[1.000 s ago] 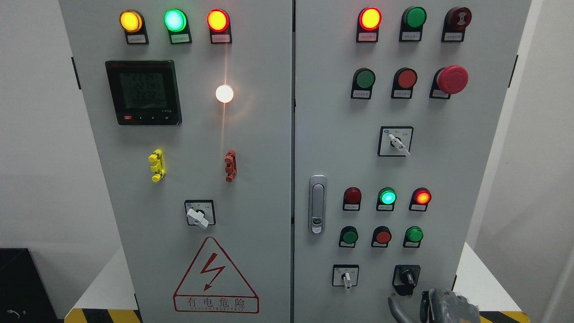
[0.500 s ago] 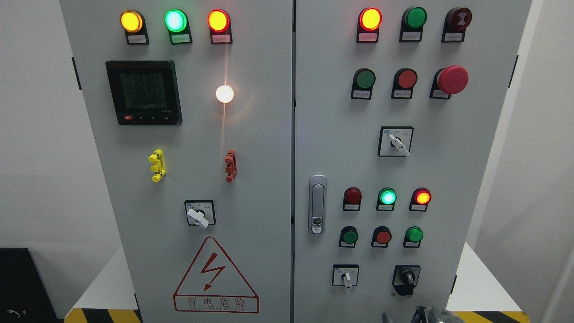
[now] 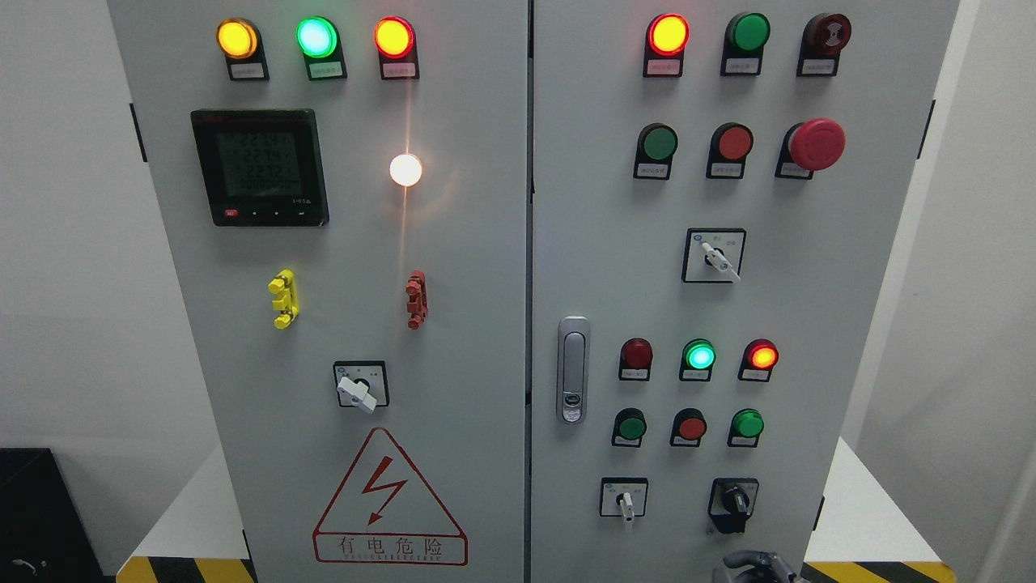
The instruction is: Flip black knob to close circuit
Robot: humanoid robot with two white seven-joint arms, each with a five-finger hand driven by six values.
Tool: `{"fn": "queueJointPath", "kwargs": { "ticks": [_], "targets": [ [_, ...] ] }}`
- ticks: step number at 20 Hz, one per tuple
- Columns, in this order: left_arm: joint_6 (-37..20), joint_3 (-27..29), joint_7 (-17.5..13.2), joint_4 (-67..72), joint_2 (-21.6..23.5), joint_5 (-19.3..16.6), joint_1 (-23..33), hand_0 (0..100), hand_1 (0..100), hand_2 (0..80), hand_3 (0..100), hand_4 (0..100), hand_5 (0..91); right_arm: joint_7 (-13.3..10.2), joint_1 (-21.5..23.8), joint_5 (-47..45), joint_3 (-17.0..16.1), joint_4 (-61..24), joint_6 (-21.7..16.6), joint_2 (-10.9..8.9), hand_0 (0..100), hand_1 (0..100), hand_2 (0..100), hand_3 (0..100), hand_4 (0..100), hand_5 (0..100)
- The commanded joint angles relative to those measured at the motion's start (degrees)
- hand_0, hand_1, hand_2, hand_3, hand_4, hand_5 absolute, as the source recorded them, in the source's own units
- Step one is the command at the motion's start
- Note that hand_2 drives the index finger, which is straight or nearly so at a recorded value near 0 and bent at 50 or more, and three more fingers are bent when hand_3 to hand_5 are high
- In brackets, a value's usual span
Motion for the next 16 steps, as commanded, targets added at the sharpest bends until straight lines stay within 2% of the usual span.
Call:
{"fn": "queueJointPath", "kwargs": {
  "ticks": [1,3,6,9,13,16],
  "targets": [
    [-0.05,-0.06,0.19,0.07,0.0,0.0,0.0,12,56,0.0,0,0,0.0,-0.6,4.01,-15.76,-0.19,-3.48,-3.7,2.33,0,4,11,21,18,13],
    [-0.05,0.03,0.19,-0.01,0.0,0.0,0.0,12,56,0.0,0,0,0.0,-0.25,4.98,-19.02,-0.11,-3.48,-6.16,2.33,0,1,6,14,9,2],
    [-0.05,-0.06,0.19,-0.02,0.0,0.0,0.0,12,56,0.0,0,0,0.0,0.1,6.38,-20.26,0.16,-3.39,-8.97,2.33,0,0,0,7,0,0],
    [-0.05,0.03,0.19,0.07,0.0,0.0,0.0,12,56,0.0,0,0,0.0,0.27,7.0,-20.88,0.16,-3.48,-11.18,2.33,0,0,0,5,0,0],
    [-0.05,0.03,0.19,-0.01,0.0,0.0,0.0,12,56,0.0,0,0,0.0,0.36,8.05,-20.88,0.25,-3.48,-11.27,2.33,0,0,0,3,0,0],
    [-0.05,0.03,0.19,0.07,0.0,0.0,0.0,12,56,0.0,0,0,0.0,1.42,8.23,-21.23,0.25,-3.48,-11.35,2.33,0,0,0,1,0,0]
  ]
}}
